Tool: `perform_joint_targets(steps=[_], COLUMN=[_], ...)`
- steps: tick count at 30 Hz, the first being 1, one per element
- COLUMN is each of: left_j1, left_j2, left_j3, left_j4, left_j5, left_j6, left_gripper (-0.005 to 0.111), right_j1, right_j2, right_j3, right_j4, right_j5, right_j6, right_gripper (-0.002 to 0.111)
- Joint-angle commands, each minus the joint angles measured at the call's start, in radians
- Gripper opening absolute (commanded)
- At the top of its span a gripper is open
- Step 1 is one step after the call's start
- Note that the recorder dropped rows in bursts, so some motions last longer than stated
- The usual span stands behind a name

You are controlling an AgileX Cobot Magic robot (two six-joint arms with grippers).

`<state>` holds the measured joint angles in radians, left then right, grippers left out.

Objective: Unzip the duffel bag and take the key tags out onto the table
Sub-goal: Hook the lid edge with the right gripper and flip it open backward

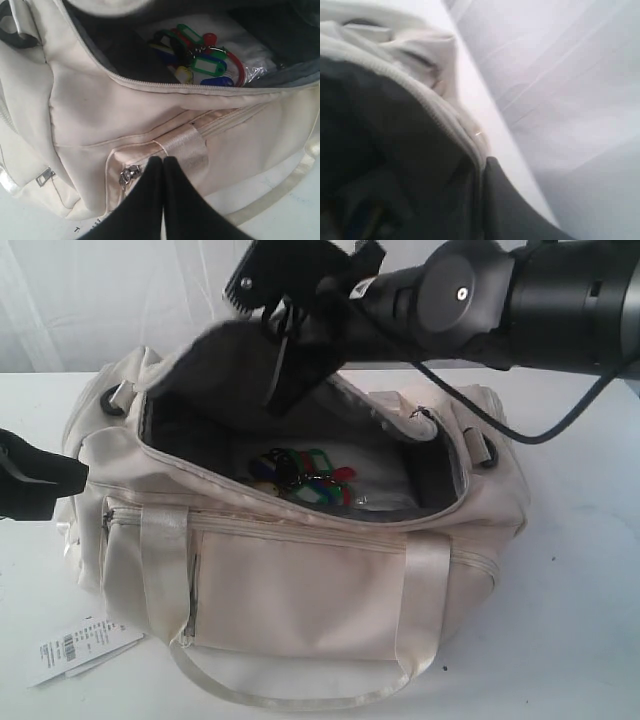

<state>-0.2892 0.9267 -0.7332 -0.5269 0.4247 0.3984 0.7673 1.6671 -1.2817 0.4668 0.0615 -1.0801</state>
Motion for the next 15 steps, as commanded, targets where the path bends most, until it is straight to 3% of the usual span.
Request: perform_joint_targets(steps=[1,7,11,15], left_j1=[-0.003,-0.003,-0.003,-0.003], left_j2=[-0.007,-0.007,-0.007,-0.007], left_j3=[0.005,0.005,0.005,0.005], left_j4=[-0.018,-0.026,-0.026,-0.026], left_j5=[0.014,0.014,0.014,0.014], left_j6=[-0.001,-0.001,-0.001,-0.001], left_gripper=[0.000,0.000,0.000,0.000], right_j1=[0.000,-0.013,-0.044,-0.083], right_j2=[0.004,0.067,0.146,0.218], right_j3=[0.005,-0.005,-0.033,-0.087], right_j4=[0.006,0.012,0.012,0.043], right_j5=[-0.340,-0.621,-0.611,-0.478], right_j6=[0.006,0.008,0.008,0.008], right_gripper=[0.000,0.000,0.000,0.000])
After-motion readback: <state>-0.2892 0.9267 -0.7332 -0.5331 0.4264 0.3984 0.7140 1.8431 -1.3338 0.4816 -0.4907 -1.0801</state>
